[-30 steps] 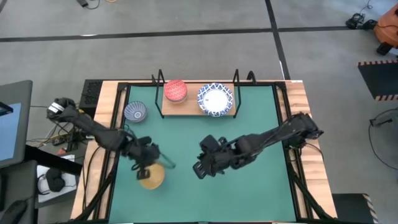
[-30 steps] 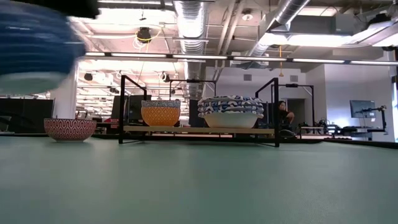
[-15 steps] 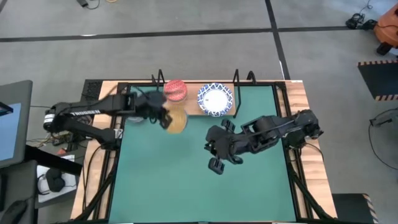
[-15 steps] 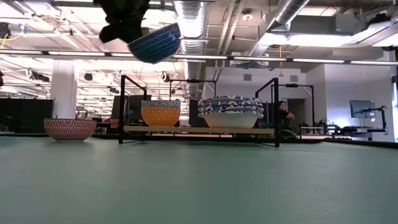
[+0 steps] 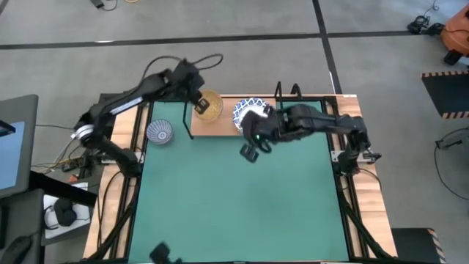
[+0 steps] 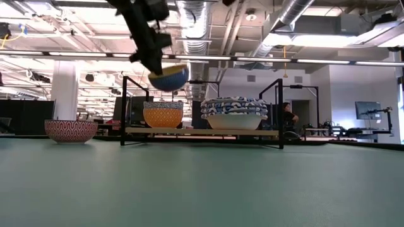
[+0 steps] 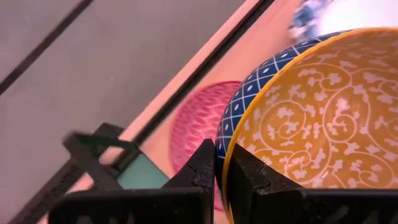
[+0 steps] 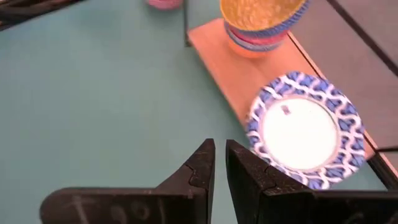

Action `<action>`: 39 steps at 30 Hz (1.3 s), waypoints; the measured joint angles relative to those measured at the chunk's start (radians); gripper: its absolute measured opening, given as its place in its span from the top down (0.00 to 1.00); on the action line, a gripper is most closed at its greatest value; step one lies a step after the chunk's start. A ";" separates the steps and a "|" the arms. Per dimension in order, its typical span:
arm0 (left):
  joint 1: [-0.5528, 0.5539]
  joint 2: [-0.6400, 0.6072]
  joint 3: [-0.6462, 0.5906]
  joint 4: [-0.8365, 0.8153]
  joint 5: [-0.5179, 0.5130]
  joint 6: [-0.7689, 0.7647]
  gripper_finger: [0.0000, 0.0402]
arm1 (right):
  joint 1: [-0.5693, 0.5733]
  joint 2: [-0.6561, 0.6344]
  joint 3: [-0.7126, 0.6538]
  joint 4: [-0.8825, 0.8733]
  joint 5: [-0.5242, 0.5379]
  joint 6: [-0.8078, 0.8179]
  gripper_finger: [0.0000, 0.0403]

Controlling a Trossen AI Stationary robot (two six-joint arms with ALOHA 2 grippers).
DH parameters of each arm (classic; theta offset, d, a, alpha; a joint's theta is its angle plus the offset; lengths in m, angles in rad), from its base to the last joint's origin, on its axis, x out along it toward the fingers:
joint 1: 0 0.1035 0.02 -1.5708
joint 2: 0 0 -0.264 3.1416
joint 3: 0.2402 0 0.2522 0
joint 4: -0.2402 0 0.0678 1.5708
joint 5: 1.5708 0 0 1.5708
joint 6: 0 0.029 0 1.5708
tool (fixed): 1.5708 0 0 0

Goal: Place and stack bowls onto a shelf
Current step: Stack the yellow bowl on top of the red bowl on the shelf, then stack the blue striped bowl on top of the yellow bowl on the shelf

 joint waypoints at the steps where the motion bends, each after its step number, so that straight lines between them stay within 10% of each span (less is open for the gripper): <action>1: 0.021 0.038 0.031 -0.015 0.012 0.034 0.99 | -0.023 -0.003 0.000 -0.012 -0.006 0.000 0.84; 15: 0.129 0.388 0.377 -0.329 0.127 0.292 0.98 | -0.172 -0.008 0.000 -0.025 -0.039 0.017 0.84; 29: 0.130 0.380 0.438 -0.374 0.087 0.286 0.66 | -0.183 -0.008 0.000 -0.092 -0.055 -0.029 0.84; 39: 0.154 0.367 0.513 -0.418 0.064 0.305 0.64 | -0.210 -0.008 0.000 -0.080 -0.055 -0.064 0.84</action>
